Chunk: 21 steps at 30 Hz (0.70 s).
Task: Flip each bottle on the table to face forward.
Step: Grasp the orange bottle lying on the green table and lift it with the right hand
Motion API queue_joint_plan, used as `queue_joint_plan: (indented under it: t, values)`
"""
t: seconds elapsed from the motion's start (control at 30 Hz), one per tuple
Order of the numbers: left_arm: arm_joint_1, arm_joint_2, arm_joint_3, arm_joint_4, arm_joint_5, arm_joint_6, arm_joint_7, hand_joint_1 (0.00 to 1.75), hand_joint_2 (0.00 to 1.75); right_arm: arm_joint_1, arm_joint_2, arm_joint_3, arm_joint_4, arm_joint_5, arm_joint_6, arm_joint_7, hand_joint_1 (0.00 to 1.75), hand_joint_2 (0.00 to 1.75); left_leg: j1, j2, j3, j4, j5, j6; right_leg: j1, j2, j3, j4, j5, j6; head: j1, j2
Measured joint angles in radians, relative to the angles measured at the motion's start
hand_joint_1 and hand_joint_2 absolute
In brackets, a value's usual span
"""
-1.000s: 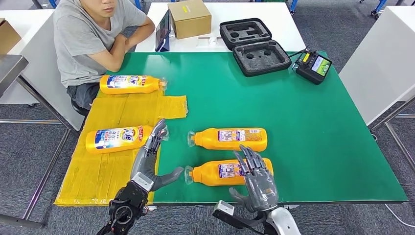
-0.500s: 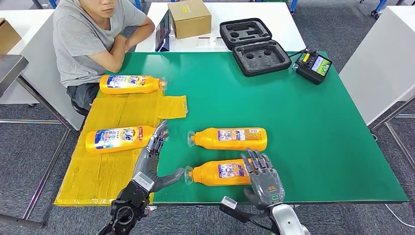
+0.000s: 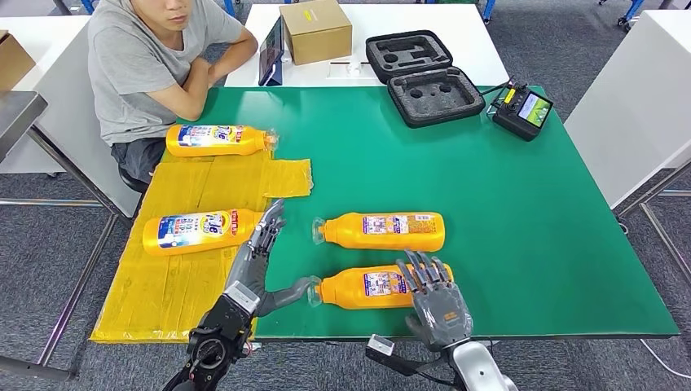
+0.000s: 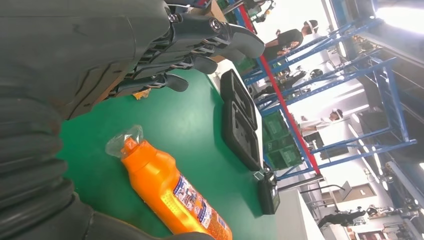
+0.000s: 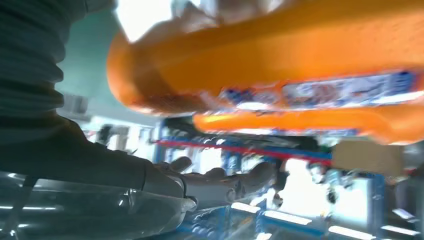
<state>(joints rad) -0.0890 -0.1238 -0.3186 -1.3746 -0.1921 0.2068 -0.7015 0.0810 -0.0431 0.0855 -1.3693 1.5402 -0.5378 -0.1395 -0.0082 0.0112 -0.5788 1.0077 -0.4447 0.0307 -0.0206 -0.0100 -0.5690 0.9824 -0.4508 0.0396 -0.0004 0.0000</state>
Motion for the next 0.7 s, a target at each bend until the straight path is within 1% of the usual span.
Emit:
queue_joint_plan:
  t: [0.07, 0.13, 0.33, 0.7]
  values:
    - [-0.001, 0.0, -0.002, 0.004, 0.003, 0.003, 0.0, 0.0, 1.75, -0.003, -0.021, 0.016, -0.005, 0.02, -0.026, 0.072, 0.0, 1.75, 0.0, 0.0, 0.0, 0.0, 0.0, 0.0, 0.0, 0.0, 0.0, 0.0, 0.0, 0.0, 0.0, 0.0]
    - [-0.002, 0.0, -0.005, 0.008, 0.005, 0.006, 0.0, 0.0, 1.75, -0.006, -0.04, 0.032, -0.009, 0.026, -0.037, 0.114, 0.0, 1.75, 0.0, 0.0, 0.0, 0.0, 0.0, 0.0, 0.0, 0.0, 0.0, 0.0, 0.0, 0.0, 0.0, 0.0]
    - [-0.009, 0.0, -0.019, 0.017, 0.006, 0.009, 0.0, 0.0, 1.75, -0.013, -0.047, 0.034, -0.007, 0.031, -0.029, 0.081, 0.0, 1.75, 0.0, 0.0, 0.0, 0.0, 0.0, 0.0, 0.0, 0.0, 0.0, 0.0, 0.0, 0.0, 0.0, 0.0]
    - [-0.016, 0.0, -0.027, 0.03, 0.005, 0.012, 0.0, 0.0, 1.75, -0.037, -0.036, -0.027, 0.038, 0.031, -0.018, 0.059, 0.0, 1.75, 0.0, 0.0, 0.0, 0.0, 0.0, 0.0, 0.0, 0.0, 0.0, 0.0, 0.0, 0.0, 0.0, 0.0]
